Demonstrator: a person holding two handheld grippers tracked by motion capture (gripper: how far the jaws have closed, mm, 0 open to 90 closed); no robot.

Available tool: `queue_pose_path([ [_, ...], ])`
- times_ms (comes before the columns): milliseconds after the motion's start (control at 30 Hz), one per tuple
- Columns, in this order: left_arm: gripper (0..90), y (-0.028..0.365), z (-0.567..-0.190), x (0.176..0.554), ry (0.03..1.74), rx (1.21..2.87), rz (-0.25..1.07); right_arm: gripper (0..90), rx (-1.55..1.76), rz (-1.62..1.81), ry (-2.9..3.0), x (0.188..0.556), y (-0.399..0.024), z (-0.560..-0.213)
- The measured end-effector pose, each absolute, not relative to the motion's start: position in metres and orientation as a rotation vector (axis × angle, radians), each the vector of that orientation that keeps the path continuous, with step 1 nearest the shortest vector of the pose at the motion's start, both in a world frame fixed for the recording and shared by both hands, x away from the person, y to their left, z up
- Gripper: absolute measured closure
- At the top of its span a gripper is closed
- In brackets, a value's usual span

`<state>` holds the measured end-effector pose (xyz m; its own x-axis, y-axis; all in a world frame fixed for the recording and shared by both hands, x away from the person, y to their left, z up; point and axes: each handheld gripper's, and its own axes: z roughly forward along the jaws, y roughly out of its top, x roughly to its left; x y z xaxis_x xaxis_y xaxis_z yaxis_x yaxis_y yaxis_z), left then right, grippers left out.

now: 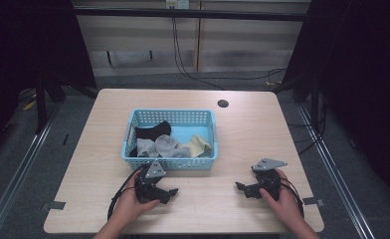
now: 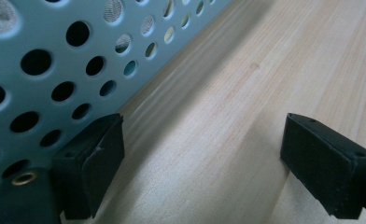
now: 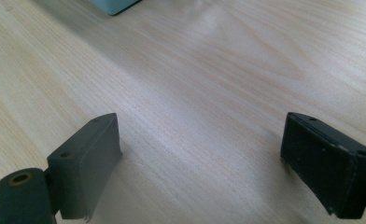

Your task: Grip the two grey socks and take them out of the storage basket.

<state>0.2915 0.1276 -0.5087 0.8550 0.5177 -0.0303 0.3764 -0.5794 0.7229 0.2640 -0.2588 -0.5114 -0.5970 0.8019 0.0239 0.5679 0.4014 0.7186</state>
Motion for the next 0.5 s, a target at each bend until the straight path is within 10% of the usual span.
queue_pose_path([
  [500,19.8,0.13,-0.488,0.294,0.744,2.343,0.13,11.4,1.189,1.007,2.337,0.264,-0.259,-0.511],
])
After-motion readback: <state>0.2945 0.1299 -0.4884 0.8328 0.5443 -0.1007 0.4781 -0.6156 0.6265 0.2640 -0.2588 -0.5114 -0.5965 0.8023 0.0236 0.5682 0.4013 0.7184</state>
